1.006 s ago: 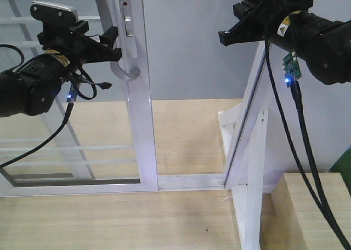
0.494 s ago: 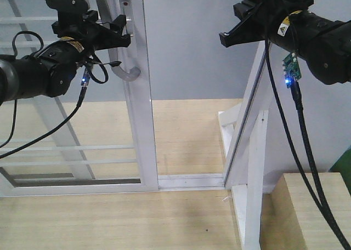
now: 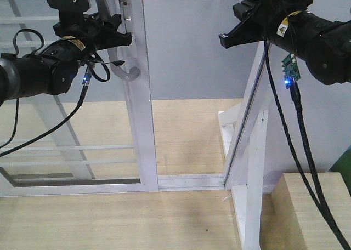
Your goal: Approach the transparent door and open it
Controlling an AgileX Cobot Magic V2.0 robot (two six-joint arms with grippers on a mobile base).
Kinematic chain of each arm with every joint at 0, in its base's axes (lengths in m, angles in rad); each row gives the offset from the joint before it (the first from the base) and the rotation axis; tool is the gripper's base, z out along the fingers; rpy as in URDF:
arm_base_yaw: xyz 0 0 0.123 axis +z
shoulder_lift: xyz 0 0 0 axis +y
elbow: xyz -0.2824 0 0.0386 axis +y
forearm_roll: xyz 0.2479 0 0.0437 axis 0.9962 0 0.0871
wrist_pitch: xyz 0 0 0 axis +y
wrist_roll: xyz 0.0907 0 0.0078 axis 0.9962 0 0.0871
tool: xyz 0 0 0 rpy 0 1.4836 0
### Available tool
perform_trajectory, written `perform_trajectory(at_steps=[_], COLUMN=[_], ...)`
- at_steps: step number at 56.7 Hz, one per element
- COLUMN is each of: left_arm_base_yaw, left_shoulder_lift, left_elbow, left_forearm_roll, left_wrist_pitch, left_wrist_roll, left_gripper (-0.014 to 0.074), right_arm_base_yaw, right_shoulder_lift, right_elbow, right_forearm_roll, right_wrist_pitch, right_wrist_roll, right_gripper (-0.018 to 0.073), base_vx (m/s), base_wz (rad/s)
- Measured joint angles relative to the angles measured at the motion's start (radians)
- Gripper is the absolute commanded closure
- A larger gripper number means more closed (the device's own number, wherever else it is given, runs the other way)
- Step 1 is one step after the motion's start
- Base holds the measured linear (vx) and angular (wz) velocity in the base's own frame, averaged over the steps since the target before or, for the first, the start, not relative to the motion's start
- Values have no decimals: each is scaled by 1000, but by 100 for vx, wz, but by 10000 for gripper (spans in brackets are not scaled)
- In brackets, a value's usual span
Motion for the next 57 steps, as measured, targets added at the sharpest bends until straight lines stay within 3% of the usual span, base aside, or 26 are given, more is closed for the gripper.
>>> perform_trajectory(at_steps=[22, 47, 57], left_arm_base_yaw=[44, 173, 221], left_shoulder_lift=[-69, -244, -267], left_elbow=[27, 139, 140], left_forearm_roll=[-35, -84, -86], left_wrist_pitch=[111, 135, 202], left_wrist_roll=[45, 106, 159], left_gripper=[603, 603, 603], right_arm_base_yaw=[-1, -1, -1], right_shoulder_lift=[0, 0, 0], right_elbow=[0, 0, 0], right_forearm_roll=[2, 4, 4], right_wrist_pitch=[0, 0, 0], right_wrist_roll=[-1, 0, 0], right_gripper=[561, 561, 561], base_vx=[0, 0, 0], base_wz=[0, 0, 0])
